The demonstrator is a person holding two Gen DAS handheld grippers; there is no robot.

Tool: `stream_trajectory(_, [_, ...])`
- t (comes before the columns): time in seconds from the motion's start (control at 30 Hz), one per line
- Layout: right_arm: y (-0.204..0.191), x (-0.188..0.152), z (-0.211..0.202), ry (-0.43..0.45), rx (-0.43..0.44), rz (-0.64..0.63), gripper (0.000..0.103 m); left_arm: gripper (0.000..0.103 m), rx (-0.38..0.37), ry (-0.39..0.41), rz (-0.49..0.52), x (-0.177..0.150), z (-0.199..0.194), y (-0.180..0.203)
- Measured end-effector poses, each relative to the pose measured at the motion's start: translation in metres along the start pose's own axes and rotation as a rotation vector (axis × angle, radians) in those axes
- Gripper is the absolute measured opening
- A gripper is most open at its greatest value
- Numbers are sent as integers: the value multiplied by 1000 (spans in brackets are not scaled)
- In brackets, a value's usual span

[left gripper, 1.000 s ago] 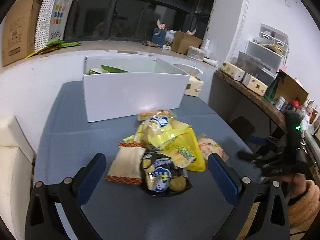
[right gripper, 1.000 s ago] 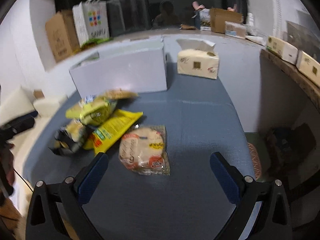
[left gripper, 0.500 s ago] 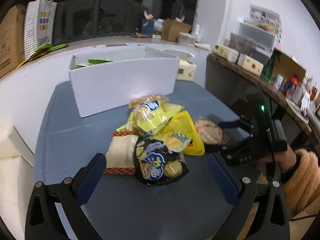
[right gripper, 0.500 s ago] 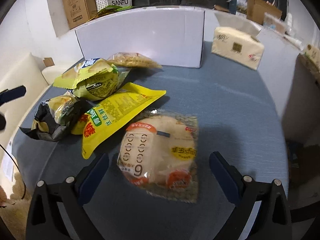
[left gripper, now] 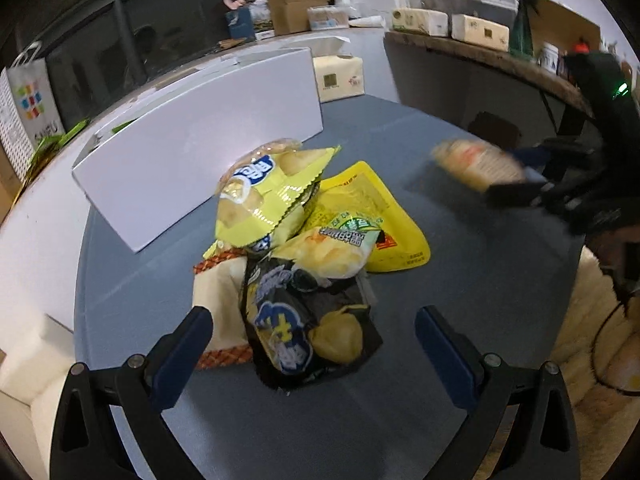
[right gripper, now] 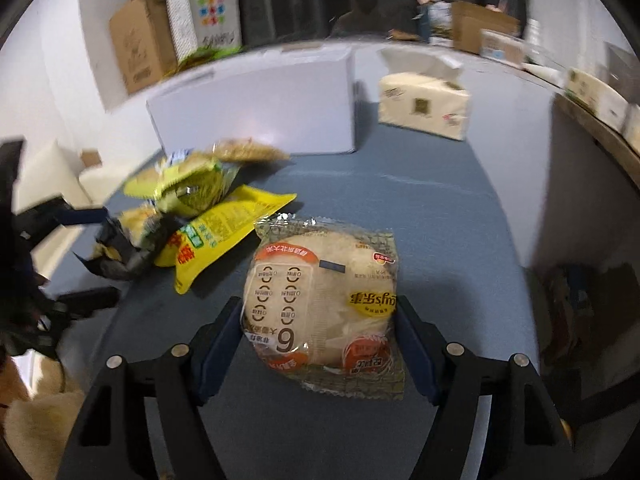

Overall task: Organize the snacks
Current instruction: 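Grasp the large round bread pack with the right tool while the left tool grasps the black chip bag, then carry both packs over the white box and open both tools inside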

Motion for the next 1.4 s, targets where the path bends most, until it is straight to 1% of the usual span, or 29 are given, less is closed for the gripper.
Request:
stream_trajectory(0.03, [2,-2,-5,8,-3,12,78,103,-1,-5,11,1,3,2])
stream_trajectory(0.13, [7,-5,-15,24,-4,41,78,103,36,-13,53,1,12,5])
stream_trajectory(0.2, [8,-6,-18,31,1,54,78,102,39,-26,76,1,18,7])
stream_trajectory(0.23, [9,-5,-19,33,2,57,78,92,31,-31,80,1,21,8])
stream_trajectory(0.27, [9,-5,-20,35,0,59,78,71,18,-42,74,0,25,7])
stream_trajectory(0.3, [9,-6,-21,39,1,63,78,64,25,-45,64,-1,27,4])
stream_trajectory(0.33, [9,-6,-22,44,6,69,78,63,1,-37,47,0,25,2])
stream_trajectory(0.37, [8,-7,-23,47,12,74,78,57,-13,-27,45,0,23,2])
stream_trajectory(0.43, [7,-8,-23,48,19,74,78,55,19,4,56,-1,15,2])
stream_trajectory(0.5, [5,-7,-24,47,19,69,78,54,-37,38,18,-2,1,2])
stream_trajectory(0.57, [5,-6,-25,56,15,73,78,54,-67,65,-13,-3,-11,0])
stream_trajectory(0.63, [6,-5,-28,69,22,81,78,54,-120,95,-63,-3,-25,-3])
stream_trajectory(0.67, [6,-5,-30,74,26,87,78,54,-160,110,-97,-2,-32,-6])
stream_trajectory(0.7, [6,-4,-31,79,29,91,78,54,-182,125,-124,-1,-37,-9])
stream_trajectory(0.77, [6,-1,-35,95,39,102,78,54,-238,180,-197,5,-54,-19])
stream_trajectory(0.9, [4,9,-43,139,67,125,78,54,-272,284,-290,16,-80,-39])
stream_trajectory(1.0, [2,22,-47,173,81,140,78,54,-265,318,-303,24,-87,-46])
stream_trajectory(1.13, [-5,49,-54,223,133,142,78,54,-227,361,-301,39,-96,-60])
stream_trajectory(1.27, [-21,86,-58,266,161,86,78,54,-164,416,-270,65,-101,-77])
stream_trajectory(1.33, [-29,105,-59,280,181,57,78,54,-139,440,-273,77,-102,-90])
stream_trajectory(1.4, [-38,126,-58,295,183,21,78,54,-125,465,-284,93,-101,-105])
Point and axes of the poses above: each gripper's, at about its wrist camera, not at the fingertips, and z roughly the way its jaws point, y to its right, x to its top, the point moved 5 cm from there along z, roughly the way its jaws point, and after that the axes turned 6 degrees about x, right-handed, at the moved point
